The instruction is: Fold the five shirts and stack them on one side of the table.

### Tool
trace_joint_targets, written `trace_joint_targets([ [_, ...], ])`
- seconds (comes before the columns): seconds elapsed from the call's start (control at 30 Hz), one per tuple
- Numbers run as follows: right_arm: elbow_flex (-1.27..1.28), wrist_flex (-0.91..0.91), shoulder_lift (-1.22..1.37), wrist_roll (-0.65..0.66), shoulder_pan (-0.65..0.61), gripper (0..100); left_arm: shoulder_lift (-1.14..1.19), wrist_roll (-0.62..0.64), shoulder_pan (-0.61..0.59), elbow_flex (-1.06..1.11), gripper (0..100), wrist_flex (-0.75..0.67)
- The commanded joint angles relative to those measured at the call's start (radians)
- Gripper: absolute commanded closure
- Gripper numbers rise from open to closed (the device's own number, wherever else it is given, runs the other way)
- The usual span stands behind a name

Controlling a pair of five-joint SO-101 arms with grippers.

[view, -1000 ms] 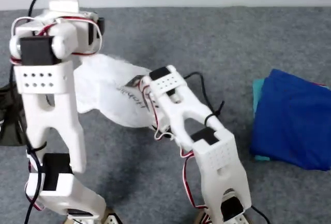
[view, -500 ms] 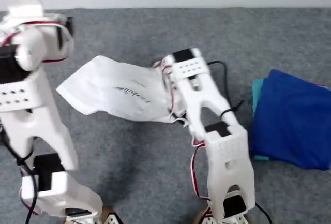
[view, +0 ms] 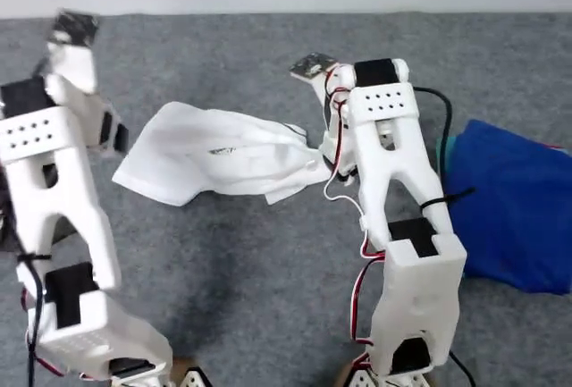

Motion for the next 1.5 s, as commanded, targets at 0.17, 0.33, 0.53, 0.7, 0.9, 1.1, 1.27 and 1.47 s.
trace_joint_targets([
  [0.17,0.023,0.044,-0.074,0.006,-0.004,98.9,0.180,-0.020,-0.023,0.067,75,-0.114],
  [0.33,0.023,0.044,-0.076,0.005,0.001,98.9,0.249,-0.020,-0.072,-0.027,75,-0.120],
  [0.53,0.023,0.042,-0.071,0.005,-0.007,98.9,0.359,-0.020,-0.094,-0.117,75,-0.124],
  [0.7,0.023,0.042,-0.071,0.005,-0.007,98.9,0.523,-0.015,-0.092,-0.282,75,-0.124],
  [0.9,0.023,0.042,-0.071,0.005,-0.007,98.9,0.729,-0.014,-0.075,-0.547,75,-0.101],
  [1.1,0.023,0.042,-0.071,0.005,-0.007,98.9,0.918,-0.018,-0.012,-0.783,75,0.058],
  [1.27,0.023,0.044,-0.074,0.005,-0.007,98.9,1.039,-0.020,0.005,-0.928,82,0.157],
  [1.47,0.020,0.044,-0.085,0.006,-0.007,98.9,1.040,-0.020,0.025,-0.934,100,0.158],
])
